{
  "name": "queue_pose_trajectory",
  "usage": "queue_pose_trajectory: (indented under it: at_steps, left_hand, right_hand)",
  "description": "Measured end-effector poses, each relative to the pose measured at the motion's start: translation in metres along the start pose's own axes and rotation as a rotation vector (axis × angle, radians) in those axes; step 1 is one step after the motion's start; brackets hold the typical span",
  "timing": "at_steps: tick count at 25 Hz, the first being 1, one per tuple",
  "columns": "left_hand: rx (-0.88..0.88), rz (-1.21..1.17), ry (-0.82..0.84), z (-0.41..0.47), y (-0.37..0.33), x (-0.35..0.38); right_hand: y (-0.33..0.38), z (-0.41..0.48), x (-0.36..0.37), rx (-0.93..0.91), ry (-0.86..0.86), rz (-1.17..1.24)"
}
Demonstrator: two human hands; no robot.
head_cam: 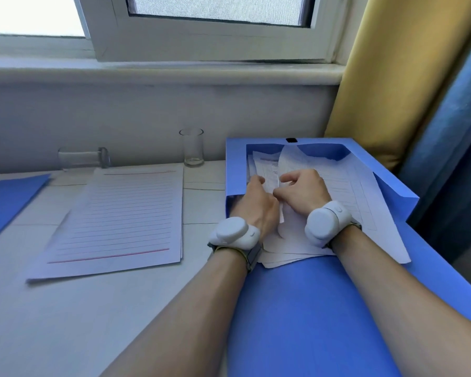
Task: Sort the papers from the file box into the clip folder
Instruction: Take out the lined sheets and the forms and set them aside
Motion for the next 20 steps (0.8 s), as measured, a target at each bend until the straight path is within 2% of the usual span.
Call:
queue_pose_trajectory:
  at_steps: [3, 7, 13, 20]
  left_hand:
    - [0.042, 0.043, -0.011, -0.0034, -0.0036, -0.0009]
    - [0.093, -0.039, 0.003, -0.0035, -0.0069, -0.0021]
    - [0.134, -0.041, -0.010, -0.0071, -0.0086, -0.0033]
    - [0.132, -0.128, -0.026, -0.0064, -0.0108, -0.0039]
  right_hand:
    - [0.0021, -0.0008, 0.0019, 0.006, 0.094, -0.008]
    - [-0.0020, -0.0011, 0.0066, 0.009, 0.160, 0.092]
    - [0.0002, -0.0030, 0.0025, -0.018, 0.148, 0.213]
    - [-0.0003, -0.0045, 0.0050, 0.018, 0.145, 0.173]
Point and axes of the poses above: each hand's wrist, its own z-axis towards the middle knuckle, its own x-axis out of the palm, y = z × x, the point moved 4 cm from there along z, towards the middle knuckle, and after that the axes turned 4 degrees about -x, right-handed, at the moved point
